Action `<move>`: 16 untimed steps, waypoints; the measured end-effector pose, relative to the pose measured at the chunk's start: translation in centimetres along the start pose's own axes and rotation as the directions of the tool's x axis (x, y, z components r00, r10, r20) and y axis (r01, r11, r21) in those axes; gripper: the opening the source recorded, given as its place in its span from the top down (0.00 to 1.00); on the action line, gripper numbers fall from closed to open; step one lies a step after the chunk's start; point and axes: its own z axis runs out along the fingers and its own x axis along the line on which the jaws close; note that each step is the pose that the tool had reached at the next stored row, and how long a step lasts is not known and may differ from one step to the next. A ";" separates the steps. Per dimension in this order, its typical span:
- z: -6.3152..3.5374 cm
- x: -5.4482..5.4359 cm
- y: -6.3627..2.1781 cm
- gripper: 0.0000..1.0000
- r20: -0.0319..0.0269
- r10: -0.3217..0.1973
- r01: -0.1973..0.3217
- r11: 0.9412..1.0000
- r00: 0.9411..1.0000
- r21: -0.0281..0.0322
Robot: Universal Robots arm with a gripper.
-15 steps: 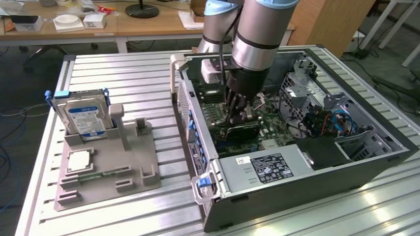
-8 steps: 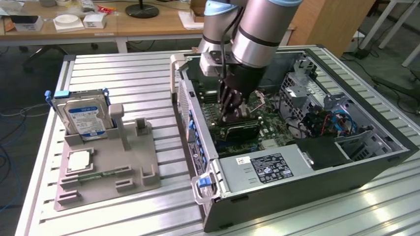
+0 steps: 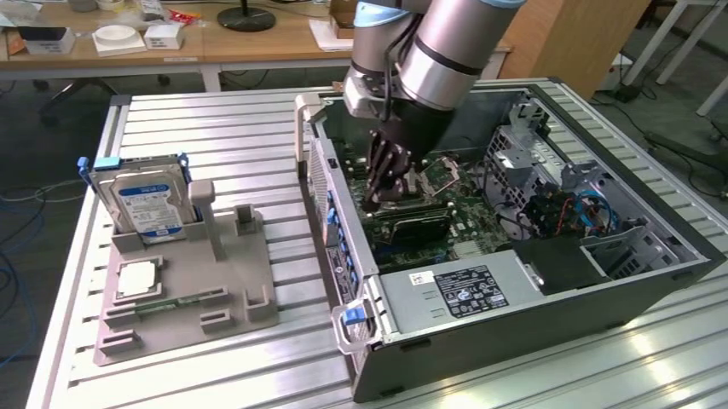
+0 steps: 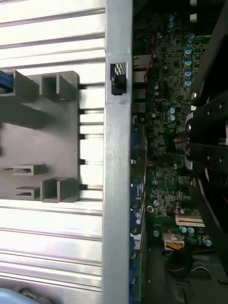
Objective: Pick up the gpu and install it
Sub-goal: 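Press down on the gpu until it lock into place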
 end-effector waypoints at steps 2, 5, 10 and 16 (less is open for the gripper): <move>0.01 -0.4 0.01 0.90 0.000 0.000 0.000 1.000 1.000 -0.014; 0.05 -0.6 0.18 0.90 0.000 0.000 0.000 1.000 1.000 -0.019; 0.22 -0.7 0.74 0.90 0.000 0.000 0.000 0.999 1.000 -0.040; 0.11 -0.7 0.39 0.90 -0.001 0.000 0.000 0.992 1.000 -0.122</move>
